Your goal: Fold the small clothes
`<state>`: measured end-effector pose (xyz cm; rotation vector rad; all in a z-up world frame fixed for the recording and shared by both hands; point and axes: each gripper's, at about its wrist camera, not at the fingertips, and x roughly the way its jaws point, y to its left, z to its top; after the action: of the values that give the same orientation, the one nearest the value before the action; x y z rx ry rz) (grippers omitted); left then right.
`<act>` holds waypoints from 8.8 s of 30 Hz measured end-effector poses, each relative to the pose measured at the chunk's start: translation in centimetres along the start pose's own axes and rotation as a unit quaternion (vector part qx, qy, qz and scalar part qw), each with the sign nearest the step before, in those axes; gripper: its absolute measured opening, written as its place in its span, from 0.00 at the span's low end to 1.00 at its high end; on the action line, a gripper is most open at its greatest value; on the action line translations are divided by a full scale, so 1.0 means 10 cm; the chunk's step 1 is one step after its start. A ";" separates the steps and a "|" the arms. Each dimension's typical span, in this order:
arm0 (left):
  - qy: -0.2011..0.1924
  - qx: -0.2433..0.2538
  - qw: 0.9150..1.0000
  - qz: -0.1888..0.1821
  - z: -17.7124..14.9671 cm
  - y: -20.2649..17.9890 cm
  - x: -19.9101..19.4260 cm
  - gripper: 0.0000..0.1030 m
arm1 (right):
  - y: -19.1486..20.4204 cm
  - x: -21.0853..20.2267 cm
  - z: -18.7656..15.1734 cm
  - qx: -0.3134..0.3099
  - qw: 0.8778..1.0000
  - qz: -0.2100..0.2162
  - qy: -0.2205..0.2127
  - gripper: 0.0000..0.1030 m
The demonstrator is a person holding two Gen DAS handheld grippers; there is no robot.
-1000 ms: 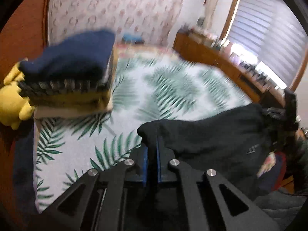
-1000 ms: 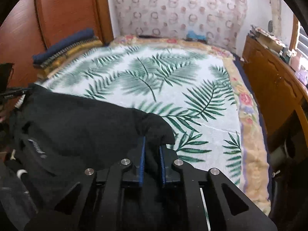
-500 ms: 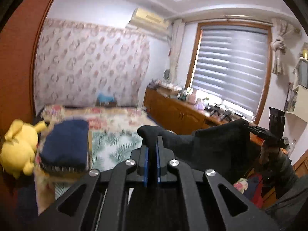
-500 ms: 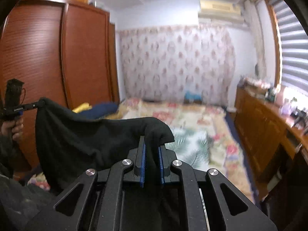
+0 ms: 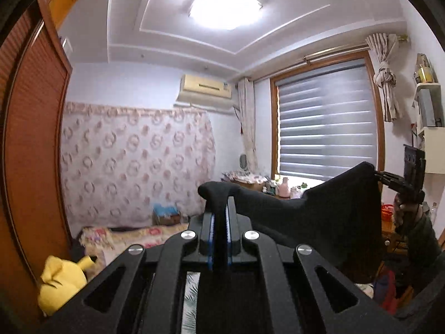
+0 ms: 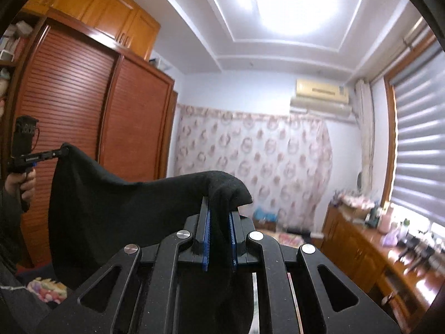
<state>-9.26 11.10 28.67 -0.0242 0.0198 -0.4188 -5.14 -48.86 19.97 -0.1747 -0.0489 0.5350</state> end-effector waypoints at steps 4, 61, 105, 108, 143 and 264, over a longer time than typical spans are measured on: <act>-0.019 0.018 1.000 0.008 0.24 -0.01 -0.03 0.03 | -0.02 -0.08 0.32 -0.019 0.999 -0.015 -0.022 0.08; 0.341 -0.043 0.937 0.067 -3.21 0.68 3.00 0.58 | -0.95 2.90 -3.25 0.066 0.935 -0.045 0.346 0.49; 0.393 -0.122 0.907 0.088 -3.88 0.76 2.71 0.46 | -0.74 2.49 -4.02 0.124 0.899 -0.069 0.414 0.50; 0.397 -0.123 0.905 0.090 -3.93 0.77 2.68 0.46 | -0.74 2.48 -4.02 0.121 0.900 -0.071 0.413 0.50; 0.258 -0.100 0.958 0.078 -3.11 0.44 1.54 0.04 | -0.48 1.45 -3.05 0.123 0.955 -0.011 0.268 0.04; 0.310 -0.091 0.941 0.098 -3.65 0.14 1.50 0.04 | 0.89 2.55 -3.84 0.053 0.917 0.041 0.392 0.48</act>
<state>4.11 5.55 -8.09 -0.0712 0.6788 -0.2099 15.81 -34.14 -19.41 -0.2756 0.7748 0.5191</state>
